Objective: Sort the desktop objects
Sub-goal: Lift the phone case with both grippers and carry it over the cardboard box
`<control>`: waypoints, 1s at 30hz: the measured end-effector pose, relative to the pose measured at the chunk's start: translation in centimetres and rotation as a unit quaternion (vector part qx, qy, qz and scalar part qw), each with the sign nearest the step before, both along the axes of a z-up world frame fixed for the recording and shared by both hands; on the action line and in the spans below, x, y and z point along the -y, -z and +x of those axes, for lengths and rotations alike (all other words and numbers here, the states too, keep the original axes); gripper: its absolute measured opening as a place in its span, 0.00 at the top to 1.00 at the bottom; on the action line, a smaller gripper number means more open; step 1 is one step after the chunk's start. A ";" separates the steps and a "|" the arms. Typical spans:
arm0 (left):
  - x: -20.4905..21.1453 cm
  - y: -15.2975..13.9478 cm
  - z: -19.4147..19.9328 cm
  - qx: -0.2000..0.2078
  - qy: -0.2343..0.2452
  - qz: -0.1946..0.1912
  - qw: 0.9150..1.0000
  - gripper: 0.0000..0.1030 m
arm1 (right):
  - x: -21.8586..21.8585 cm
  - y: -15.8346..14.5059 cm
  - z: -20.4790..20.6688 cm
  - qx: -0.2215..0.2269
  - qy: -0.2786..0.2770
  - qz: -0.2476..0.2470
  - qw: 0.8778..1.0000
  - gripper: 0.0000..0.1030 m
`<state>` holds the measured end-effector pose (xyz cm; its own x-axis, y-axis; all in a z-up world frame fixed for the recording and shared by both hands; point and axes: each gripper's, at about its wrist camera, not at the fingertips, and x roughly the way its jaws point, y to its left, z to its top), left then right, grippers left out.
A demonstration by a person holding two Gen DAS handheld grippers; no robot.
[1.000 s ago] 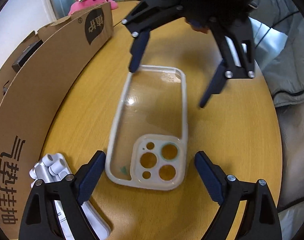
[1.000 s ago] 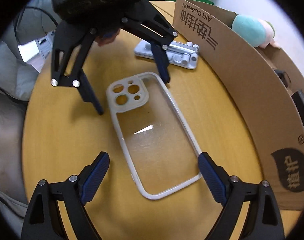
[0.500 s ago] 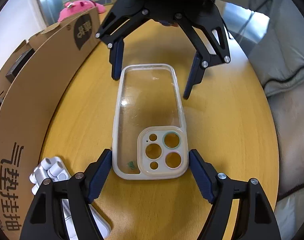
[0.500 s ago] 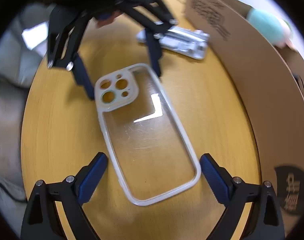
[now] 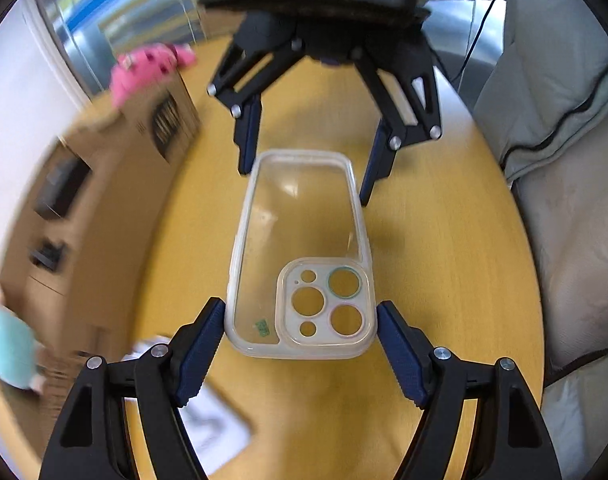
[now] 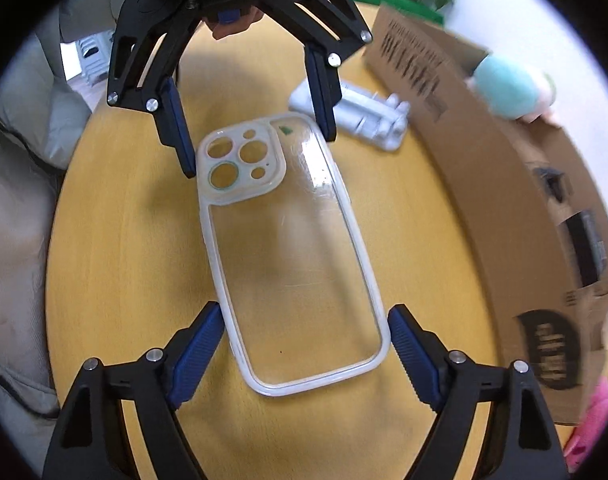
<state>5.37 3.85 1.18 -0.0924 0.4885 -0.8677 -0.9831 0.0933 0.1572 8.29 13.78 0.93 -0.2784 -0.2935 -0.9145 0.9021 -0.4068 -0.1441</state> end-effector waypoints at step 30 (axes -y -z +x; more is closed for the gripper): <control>4.0 -9.4 -20.1 -0.158 -0.079 -0.074 0.981 0.22 | 7.6 -13.0 -15.2 -0.162 -0.027 -0.003 0.986 0.20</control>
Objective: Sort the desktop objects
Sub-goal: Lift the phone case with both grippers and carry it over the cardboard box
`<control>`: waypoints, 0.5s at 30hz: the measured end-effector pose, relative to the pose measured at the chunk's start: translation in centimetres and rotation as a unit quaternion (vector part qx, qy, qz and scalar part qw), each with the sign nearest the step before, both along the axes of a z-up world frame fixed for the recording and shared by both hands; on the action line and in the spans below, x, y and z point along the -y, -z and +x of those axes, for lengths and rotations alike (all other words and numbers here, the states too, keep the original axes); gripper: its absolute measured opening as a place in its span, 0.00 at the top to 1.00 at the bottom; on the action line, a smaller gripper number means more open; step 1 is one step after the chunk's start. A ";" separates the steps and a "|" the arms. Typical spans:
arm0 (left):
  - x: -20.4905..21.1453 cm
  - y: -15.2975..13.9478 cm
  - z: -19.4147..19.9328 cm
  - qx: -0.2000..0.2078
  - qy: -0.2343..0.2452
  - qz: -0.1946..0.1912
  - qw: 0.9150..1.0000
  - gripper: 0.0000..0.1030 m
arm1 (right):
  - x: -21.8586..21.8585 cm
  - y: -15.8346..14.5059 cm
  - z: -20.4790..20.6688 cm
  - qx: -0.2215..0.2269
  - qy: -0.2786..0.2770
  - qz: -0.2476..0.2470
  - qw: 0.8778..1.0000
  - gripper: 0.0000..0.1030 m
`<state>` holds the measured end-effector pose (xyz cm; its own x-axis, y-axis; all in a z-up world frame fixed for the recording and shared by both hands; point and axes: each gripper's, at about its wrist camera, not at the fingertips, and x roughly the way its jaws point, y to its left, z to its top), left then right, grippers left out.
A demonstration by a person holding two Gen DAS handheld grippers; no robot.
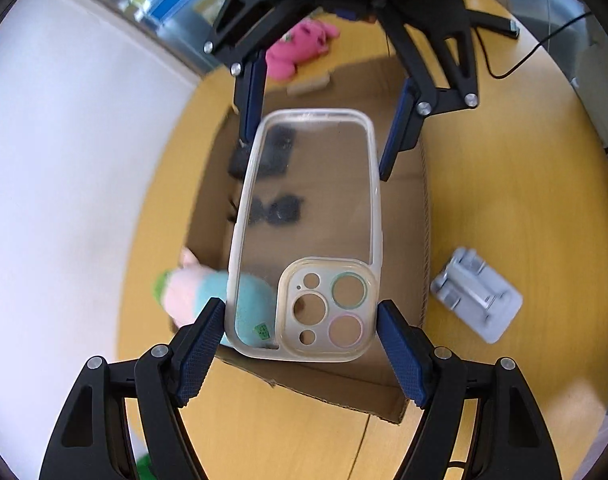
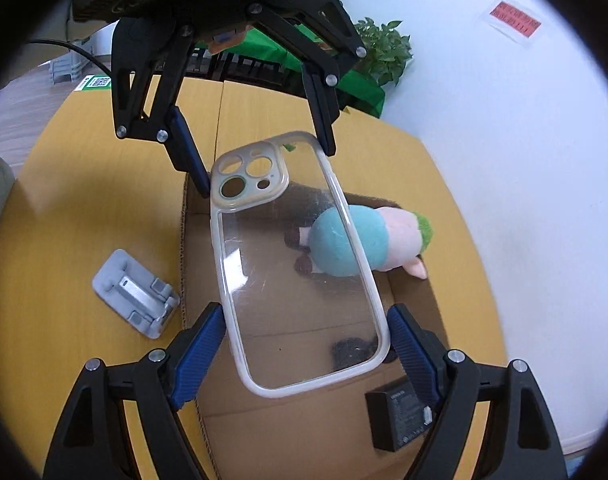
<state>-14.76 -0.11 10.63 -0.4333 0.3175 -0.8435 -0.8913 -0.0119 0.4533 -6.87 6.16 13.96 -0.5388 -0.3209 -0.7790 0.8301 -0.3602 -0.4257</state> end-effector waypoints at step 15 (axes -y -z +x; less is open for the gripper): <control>0.8 10.4 -3.8 0.121 -0.021 -0.090 0.988 0.22 | 1.3 10.4 -6.5 0.133 0.029 -0.015 0.991 0.20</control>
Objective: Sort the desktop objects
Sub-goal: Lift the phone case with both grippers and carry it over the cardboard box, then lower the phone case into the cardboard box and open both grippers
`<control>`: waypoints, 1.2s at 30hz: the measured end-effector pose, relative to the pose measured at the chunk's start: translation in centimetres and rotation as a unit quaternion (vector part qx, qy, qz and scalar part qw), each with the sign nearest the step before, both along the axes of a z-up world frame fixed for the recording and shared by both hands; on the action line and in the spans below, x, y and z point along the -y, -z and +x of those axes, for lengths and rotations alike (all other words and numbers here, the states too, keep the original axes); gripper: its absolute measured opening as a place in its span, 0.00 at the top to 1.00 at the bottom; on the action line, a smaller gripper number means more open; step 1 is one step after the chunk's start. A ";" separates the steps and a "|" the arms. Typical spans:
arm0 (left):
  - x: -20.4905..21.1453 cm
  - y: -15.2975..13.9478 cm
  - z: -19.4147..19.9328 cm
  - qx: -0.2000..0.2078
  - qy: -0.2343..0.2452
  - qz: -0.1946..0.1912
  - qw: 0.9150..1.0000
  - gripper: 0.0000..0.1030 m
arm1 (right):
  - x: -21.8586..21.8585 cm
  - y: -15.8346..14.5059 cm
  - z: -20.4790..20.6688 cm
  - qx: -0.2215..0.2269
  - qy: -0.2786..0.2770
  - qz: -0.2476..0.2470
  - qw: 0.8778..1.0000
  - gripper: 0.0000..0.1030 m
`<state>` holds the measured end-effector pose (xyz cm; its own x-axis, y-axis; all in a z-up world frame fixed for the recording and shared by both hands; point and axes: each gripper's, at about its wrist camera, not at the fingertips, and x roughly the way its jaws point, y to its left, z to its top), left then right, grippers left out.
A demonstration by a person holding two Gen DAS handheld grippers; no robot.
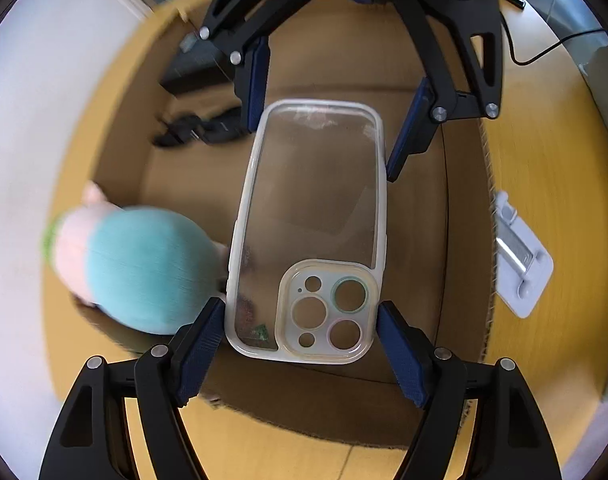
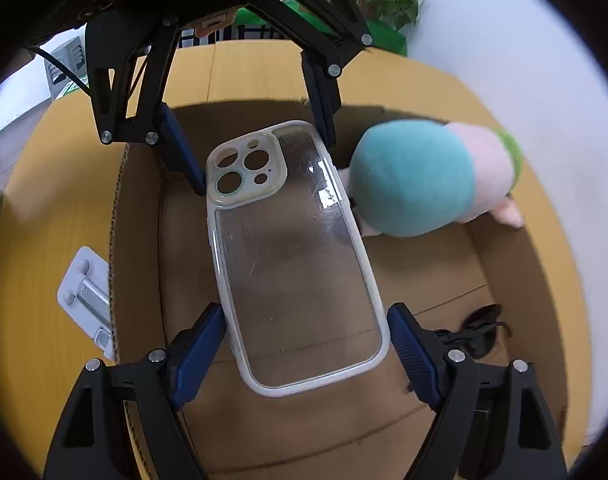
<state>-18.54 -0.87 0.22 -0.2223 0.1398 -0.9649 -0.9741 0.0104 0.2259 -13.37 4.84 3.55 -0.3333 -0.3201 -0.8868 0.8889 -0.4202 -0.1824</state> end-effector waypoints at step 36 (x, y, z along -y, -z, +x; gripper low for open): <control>9.1 -12.9 9.3 -0.254 -0.191 0.233 0.919 0.07 | -4.8 -11.1 8.6 -0.166 0.249 -0.180 0.937 0.05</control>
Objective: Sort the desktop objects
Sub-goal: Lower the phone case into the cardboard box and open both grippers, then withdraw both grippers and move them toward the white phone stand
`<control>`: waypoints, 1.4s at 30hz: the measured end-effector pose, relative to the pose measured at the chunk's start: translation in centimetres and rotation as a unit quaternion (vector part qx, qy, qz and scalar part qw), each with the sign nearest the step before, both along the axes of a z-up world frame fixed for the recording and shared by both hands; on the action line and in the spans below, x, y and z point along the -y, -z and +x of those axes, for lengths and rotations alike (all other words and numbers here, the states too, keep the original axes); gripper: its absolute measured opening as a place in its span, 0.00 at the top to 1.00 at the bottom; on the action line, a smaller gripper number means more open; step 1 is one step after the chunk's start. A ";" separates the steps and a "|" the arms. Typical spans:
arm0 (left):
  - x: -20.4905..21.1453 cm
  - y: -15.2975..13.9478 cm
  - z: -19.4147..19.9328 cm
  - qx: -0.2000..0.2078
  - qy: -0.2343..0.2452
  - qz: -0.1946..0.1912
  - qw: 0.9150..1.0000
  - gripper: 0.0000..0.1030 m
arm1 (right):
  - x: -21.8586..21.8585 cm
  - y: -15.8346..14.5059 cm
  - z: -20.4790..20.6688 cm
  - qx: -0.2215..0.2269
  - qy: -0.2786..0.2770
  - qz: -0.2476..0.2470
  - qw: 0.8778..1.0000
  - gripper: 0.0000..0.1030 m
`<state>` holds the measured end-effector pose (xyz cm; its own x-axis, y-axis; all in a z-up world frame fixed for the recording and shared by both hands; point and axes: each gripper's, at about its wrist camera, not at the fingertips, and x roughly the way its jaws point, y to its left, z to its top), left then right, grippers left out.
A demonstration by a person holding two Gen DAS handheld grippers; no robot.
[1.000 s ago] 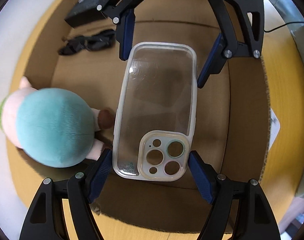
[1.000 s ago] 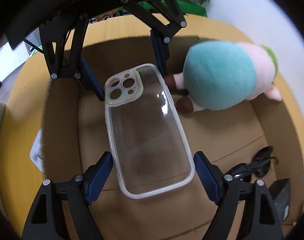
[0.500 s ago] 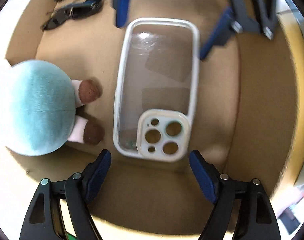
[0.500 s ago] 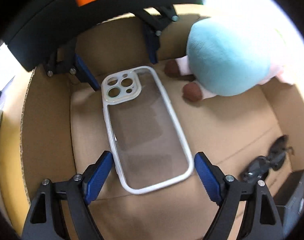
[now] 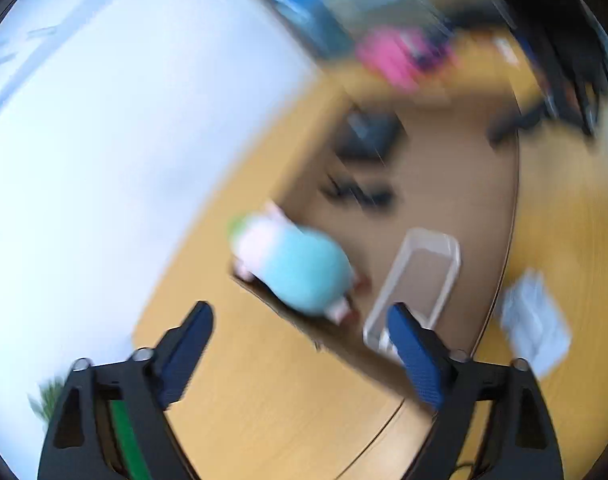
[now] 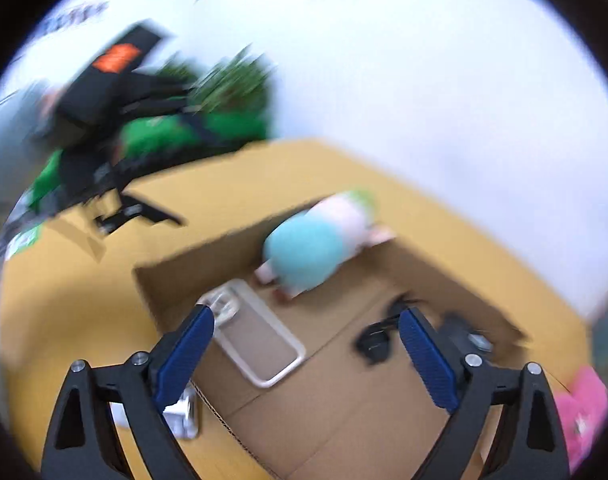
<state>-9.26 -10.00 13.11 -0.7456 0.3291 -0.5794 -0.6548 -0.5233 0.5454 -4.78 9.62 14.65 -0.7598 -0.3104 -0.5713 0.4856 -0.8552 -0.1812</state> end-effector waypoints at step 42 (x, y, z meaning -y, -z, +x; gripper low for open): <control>-6.9 16.9 9.3 0.133 -0.298 0.178 0.929 0.12 | -4.0 10.0 14.8 0.113 0.210 -0.100 0.966 0.10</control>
